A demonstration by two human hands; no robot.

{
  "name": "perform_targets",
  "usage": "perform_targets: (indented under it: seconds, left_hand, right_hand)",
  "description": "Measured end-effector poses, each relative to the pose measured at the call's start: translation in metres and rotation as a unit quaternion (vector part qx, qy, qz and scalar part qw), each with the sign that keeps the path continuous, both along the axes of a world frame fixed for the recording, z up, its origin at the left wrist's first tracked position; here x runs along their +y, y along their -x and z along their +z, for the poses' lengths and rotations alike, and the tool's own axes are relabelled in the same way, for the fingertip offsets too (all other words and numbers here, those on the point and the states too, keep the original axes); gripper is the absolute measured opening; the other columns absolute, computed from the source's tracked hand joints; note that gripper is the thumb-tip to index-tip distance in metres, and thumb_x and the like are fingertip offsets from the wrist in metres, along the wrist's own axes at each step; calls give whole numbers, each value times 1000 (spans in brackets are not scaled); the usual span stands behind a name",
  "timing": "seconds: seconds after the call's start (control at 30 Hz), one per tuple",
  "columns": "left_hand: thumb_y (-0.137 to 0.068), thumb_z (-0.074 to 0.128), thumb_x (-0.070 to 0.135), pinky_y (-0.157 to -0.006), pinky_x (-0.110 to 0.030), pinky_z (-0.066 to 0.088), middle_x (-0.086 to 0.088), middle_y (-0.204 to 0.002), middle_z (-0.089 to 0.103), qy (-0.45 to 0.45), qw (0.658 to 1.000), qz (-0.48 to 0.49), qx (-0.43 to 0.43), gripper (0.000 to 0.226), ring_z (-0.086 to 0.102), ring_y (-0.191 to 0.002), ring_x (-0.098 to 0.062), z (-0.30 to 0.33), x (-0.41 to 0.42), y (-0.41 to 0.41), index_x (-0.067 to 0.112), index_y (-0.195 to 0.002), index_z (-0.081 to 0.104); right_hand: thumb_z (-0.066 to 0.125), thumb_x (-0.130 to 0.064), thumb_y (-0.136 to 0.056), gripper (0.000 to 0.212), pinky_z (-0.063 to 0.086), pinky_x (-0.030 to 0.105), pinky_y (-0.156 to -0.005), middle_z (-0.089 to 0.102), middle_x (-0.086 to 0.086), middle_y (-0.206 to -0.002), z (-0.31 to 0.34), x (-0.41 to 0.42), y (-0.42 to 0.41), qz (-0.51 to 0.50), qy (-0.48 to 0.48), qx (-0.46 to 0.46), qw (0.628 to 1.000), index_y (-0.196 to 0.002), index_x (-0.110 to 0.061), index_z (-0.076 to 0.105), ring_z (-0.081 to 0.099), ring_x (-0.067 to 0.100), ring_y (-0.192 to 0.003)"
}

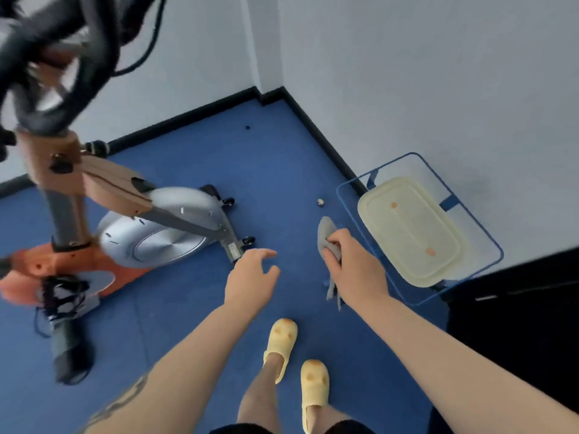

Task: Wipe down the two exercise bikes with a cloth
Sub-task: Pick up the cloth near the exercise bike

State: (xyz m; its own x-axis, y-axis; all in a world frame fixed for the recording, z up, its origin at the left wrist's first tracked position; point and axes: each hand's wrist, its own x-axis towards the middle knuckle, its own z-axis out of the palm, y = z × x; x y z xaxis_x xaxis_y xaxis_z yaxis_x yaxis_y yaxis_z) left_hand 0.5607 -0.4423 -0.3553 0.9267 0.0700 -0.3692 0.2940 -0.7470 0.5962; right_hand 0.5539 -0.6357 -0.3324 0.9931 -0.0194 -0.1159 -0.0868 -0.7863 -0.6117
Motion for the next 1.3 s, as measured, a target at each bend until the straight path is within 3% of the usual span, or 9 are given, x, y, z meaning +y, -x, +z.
perform_targets:
  seconds: [0.17,0.37,0.6,0.73,0.87,0.97,1.03,1.17,1.3]
  left_hand:
    - [-93,54,21,-92,-33,48,12,-133,53,-13,992,122,-16,34,59,-108,-19,25,70,71,27,-127,59]
    - [-95,54,20,-100,-33,44,12,-139,50,-21,953,301,-32,34,51,-122,-13,38,162,175,27,-128,58]
    - [-95,53,23,-90,-27,45,17,-137,49,-32,899,433,-61,33,54,-113,-11,49,253,314,30,-128,57]
    - [-96,51,25,-89,-32,49,19,-137,47,-38,883,465,-52,33,56,-106,-14,54,306,397,30,-129,56]
    - [-97,49,27,-70,-26,48,23,-134,45,-51,878,476,-34,30,57,-92,-15,54,367,479,34,-125,56]
    - [-97,50,26,-69,-27,49,23,-133,46,-46,860,508,-23,30,57,-86,-14,56,407,520,33,-125,57]
    - [-97,50,25,-69,-25,48,23,-132,47,-37,854,519,-30,29,57,-84,-11,57,426,533,33,-124,58]
    - [-97,51,28,-81,-24,48,25,-132,47,-13,862,505,-51,27,54,-104,-5,53,465,532,35,-122,58]
    - [-96,52,28,-80,-25,48,24,-132,48,-9,862,503,-64,29,55,-100,-4,47,517,520,34,-124,58]
  right_hand:
    - [55,-31,-96,10,49,27,-65,55,-12,-93,18,73,23,113,-58,-36,991,-104,-25,59,56,9,-79]
    - [54,-31,-98,9,48,27,-66,51,-18,-101,31,178,64,301,-58,-29,951,-100,-29,62,54,5,-83]
    - [54,-32,-96,7,47,31,-66,59,-14,-88,43,311,153,437,-47,-26,898,-90,-31,58,52,5,-85]
    - [55,-30,-96,11,43,27,-61,59,-15,-84,40,378,219,459,-46,-14,887,-85,-31,55,53,3,-80]
    - [53,-33,-96,15,38,21,-58,59,-17,-84,33,439,282,461,-64,4,885,-82,-35,52,53,-3,-81]
    - [53,-31,-97,15,38,22,-57,58,-17,-85,34,482,316,476,-65,18,877,-82,-35,53,53,-2,-79]
    - [54,-31,-97,13,42,23,-59,58,-17,-85,39,509,329,493,-62,12,868,-84,-33,55,54,0,-78]
    - [57,-31,-95,7,43,23,-60,57,-16,-87,48,568,338,516,-55,-27,854,-88,-30,57,53,2,-79]
    - [56,-34,-95,5,41,21,-60,54,-16,-92,47,630,336,552,-34,-56,832,-92,-30,57,51,2,-84]
